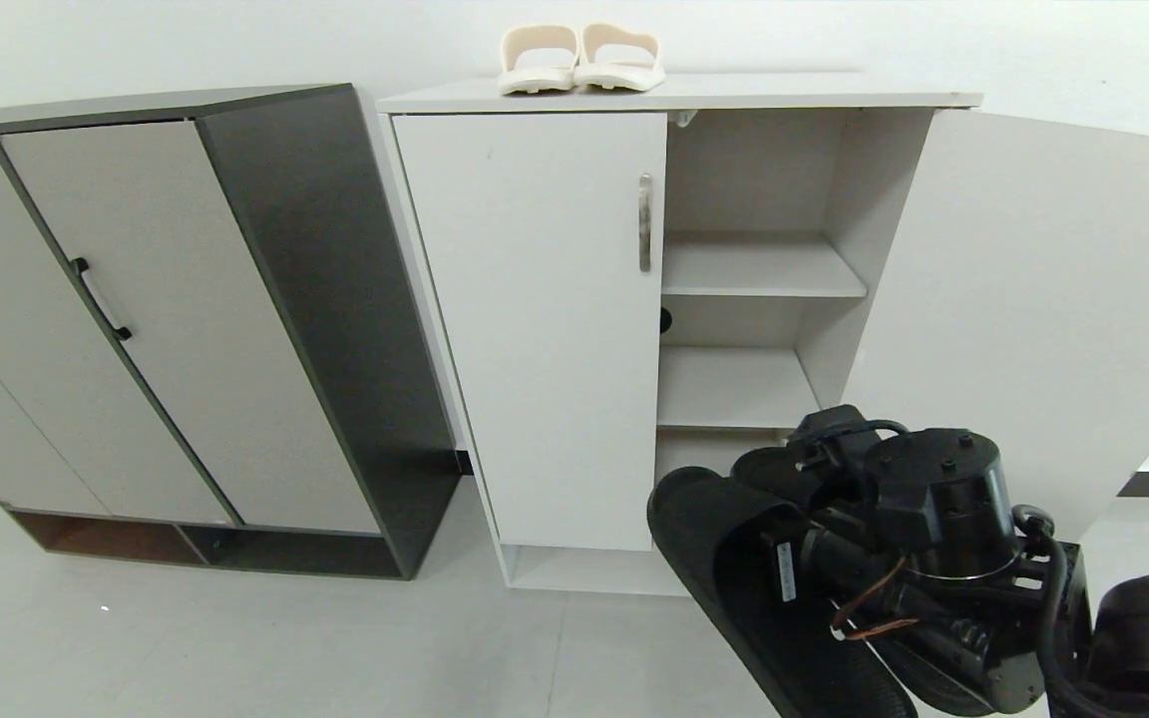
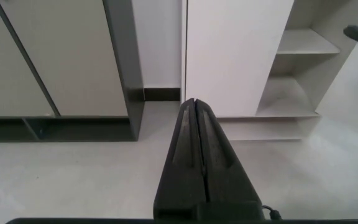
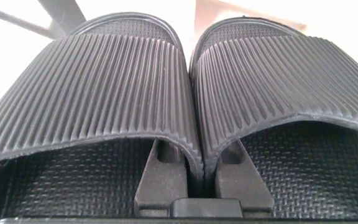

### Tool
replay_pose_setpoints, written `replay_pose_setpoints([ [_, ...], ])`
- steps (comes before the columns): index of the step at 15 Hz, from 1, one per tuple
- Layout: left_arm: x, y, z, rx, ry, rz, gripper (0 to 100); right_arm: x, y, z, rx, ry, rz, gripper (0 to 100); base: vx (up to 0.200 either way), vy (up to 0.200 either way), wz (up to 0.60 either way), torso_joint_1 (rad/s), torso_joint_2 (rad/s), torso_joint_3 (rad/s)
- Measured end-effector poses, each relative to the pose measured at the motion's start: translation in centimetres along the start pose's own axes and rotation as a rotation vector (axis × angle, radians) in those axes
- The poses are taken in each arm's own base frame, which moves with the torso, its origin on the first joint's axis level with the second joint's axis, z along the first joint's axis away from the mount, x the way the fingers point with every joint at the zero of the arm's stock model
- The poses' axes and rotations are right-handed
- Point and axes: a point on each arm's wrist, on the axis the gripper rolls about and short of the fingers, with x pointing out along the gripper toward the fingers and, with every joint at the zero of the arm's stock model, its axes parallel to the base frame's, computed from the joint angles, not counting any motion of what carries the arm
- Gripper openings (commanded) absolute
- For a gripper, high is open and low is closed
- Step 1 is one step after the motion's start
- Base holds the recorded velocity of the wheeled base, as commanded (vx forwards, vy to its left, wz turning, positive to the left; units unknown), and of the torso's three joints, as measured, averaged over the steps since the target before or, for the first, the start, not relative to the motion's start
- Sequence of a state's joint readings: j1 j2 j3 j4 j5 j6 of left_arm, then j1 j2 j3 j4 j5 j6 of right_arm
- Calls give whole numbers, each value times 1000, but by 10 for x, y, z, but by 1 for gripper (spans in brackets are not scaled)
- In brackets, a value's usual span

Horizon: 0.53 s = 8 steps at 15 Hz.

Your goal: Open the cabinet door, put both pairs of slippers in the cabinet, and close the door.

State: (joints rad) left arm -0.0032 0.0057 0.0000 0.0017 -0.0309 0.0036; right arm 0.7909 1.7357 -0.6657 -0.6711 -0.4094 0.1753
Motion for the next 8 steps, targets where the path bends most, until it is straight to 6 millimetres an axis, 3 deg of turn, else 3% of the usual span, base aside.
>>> replay_pose_setpoints([
  [5,0,0,0,2,-4,-1,0,28,16,8,90,-90,-180,0,0,0,0,0,0,0],
  [8,0,0,0,2,-5,-1,0,37,21,6,113,-92,-206,0,0,-200,0,2,-1,2],
])
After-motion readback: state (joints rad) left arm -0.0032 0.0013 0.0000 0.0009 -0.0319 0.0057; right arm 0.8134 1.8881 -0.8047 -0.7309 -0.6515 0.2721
